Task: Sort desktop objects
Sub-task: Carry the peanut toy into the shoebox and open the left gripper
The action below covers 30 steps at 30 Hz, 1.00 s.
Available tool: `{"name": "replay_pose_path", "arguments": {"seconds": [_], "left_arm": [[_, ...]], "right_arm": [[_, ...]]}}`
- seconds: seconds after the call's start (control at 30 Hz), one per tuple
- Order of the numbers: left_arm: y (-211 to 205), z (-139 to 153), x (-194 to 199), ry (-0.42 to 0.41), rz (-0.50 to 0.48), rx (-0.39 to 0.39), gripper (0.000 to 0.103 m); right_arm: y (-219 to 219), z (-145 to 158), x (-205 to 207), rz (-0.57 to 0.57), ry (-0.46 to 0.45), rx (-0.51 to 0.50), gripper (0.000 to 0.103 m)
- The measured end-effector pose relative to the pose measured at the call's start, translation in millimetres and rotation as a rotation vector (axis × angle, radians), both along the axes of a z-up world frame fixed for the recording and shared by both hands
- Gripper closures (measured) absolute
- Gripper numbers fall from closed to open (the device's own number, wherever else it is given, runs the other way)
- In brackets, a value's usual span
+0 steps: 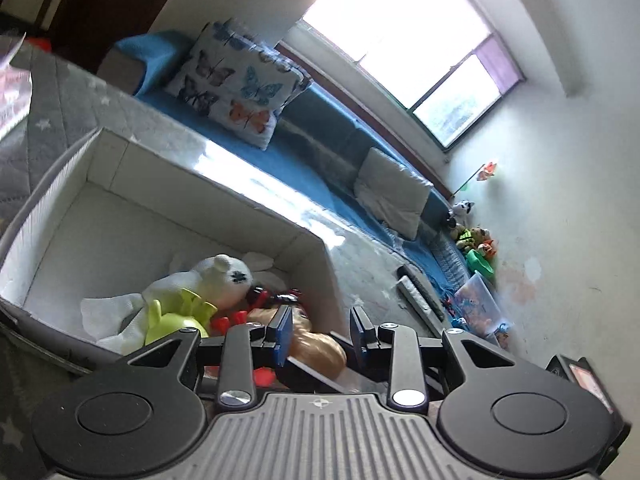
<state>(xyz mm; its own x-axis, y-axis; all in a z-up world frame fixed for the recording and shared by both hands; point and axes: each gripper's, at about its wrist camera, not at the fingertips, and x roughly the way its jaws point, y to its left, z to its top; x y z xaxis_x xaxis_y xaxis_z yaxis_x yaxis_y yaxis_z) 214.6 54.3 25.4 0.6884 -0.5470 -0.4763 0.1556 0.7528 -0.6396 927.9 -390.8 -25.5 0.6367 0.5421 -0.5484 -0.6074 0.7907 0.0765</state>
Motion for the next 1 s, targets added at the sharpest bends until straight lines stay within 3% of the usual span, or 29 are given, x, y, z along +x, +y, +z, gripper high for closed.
{"name": "replay_pose_path", "arguments": {"seconds": [0.27, 0.53, 0.77, 1.0], "left_arm": [[7, -20, 25, 0.042, 0.02, -0.008, 0.07], [10, -22, 20, 0.042, 0.028, 0.011, 0.07], [16, -12, 4, 0.019, 0.062, 0.052, 0.07], [20, 2, -25, -0.021, 0.087, 0.113, 0.069]], "right_arm": [[23, -10, 23, 0.03, 0.009, -0.023, 0.058], [22, -18, 23, 0.018, 0.016, -0.017, 0.057], [16, -16, 10, -0.001, 0.011, -0.009, 0.039], [5, -8, -12, -0.033, 0.024, 0.025, 0.033]]}}
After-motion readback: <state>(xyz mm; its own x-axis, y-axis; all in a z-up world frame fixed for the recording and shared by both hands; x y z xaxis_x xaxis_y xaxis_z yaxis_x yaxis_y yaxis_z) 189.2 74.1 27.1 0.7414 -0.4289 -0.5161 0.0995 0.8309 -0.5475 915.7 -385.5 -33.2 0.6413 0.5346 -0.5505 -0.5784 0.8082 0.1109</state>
